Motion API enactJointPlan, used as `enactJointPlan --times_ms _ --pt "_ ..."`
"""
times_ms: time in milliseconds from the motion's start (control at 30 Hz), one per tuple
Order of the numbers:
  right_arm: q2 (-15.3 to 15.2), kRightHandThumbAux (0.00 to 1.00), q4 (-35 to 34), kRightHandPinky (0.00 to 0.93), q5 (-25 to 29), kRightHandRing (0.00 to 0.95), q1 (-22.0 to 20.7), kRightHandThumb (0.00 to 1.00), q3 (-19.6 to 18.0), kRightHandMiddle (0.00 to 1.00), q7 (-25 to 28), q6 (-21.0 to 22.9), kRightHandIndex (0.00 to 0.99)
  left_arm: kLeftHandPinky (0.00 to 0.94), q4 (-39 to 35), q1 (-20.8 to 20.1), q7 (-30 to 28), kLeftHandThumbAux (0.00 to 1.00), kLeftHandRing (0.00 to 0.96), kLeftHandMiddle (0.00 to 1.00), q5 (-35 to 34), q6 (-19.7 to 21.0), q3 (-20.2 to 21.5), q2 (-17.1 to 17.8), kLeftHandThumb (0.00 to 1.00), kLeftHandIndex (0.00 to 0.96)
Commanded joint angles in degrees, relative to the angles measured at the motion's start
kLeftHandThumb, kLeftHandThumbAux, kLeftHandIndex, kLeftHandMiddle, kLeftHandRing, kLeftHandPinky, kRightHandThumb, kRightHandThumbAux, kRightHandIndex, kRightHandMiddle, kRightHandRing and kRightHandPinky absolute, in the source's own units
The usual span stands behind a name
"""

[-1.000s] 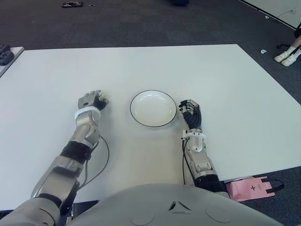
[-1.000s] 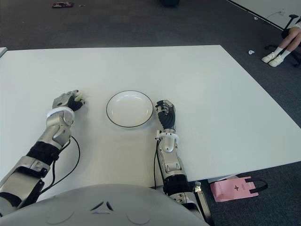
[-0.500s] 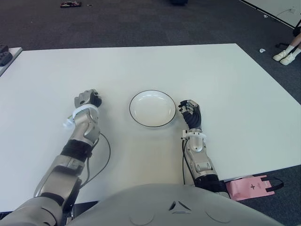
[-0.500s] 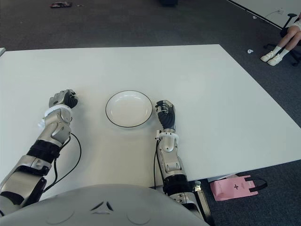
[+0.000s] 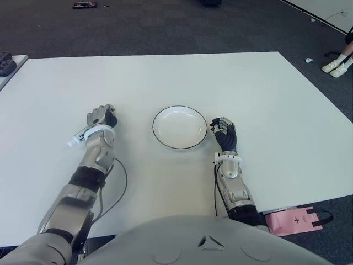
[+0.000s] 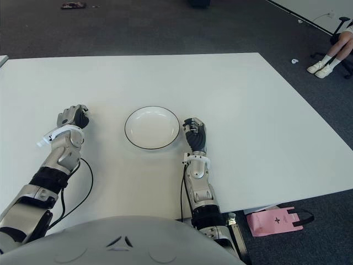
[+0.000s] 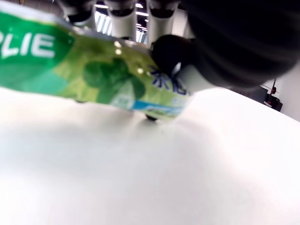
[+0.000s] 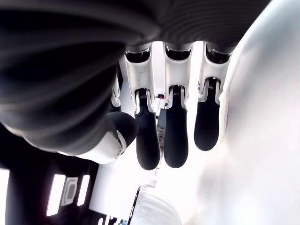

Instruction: Put the toothpaste on the table into the plate.

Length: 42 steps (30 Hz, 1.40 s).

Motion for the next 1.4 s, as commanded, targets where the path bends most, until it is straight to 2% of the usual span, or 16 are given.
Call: enactJointPlan --times_ms 33,233,467,900,1067,1267,1400 --pt "0.02 0.732 3.69 0.475 0.26 0.501 3.22 0.703 -0.37 0.516 -0.16 2.56 0.425 0.618 2.89 4.03 -2.64 0.662 0.779 0.539 -2.99 -0.22 -1.21 -0.99 0.854 0.412" --pt "0.05 0.731 3.91 0.496 0.61 0.502 3.13 0.703 -0.44 0.514 -0.06 2.08 0.425 0.556 2.84 4.19 -2.51 0.665 0.786 0.537 -3.75 -0.98 -1.23 -0.72 0.853 0.409" --pt "-0.01 0.731 3.93 0.480 0.79 0.499 3.27 0.703 -0.46 0.514 0.08 1.70 0.425 0.544 2.84 4.39 -1.88 0.666 0.791 0.533 -4.09 -1.92 -1.33 -0.60 0.852 0.405" --pt "-0.46 0.730 4.59 0.503 0.00 0.502 3.38 0.705 -0.23 0.514 -0.43 0.00 0.427 0.582 1.72 5.21 0.23 0.666 0.796 0.538 -4.21 -3.66 -1.47 -0.32 0.853 0.404" --pt "-0.45 0.731 4.92 0.490 -0.28 0.505 3.22 0.705 -0.22 0.519 -0.60 0.09 0.428 0.628 0.29 5.59 0.81 0.666 0.796 0.538 -3.96 -3.39 -1.41 -0.43 0.854 0.404" --pt "-0.35 0.731 4.94 0.485 -0.12 0.501 3.13 0.704 -0.30 0.518 -0.45 0.70 0.427 0.633 -0.22 5.87 2.02 0.666 0.798 0.542 -3.88 -3.70 -1.27 -0.56 0.855 0.405" --pt "-0.29 0.731 5.04 0.497 0.34 0.506 3.01 0.704 -0.47 0.517 -0.15 0.71 0.428 0.672 -3.25 6.80 3.12 0.666 0.802 0.540 -3.46 -3.36 -1.10 -0.80 0.854 0.406"
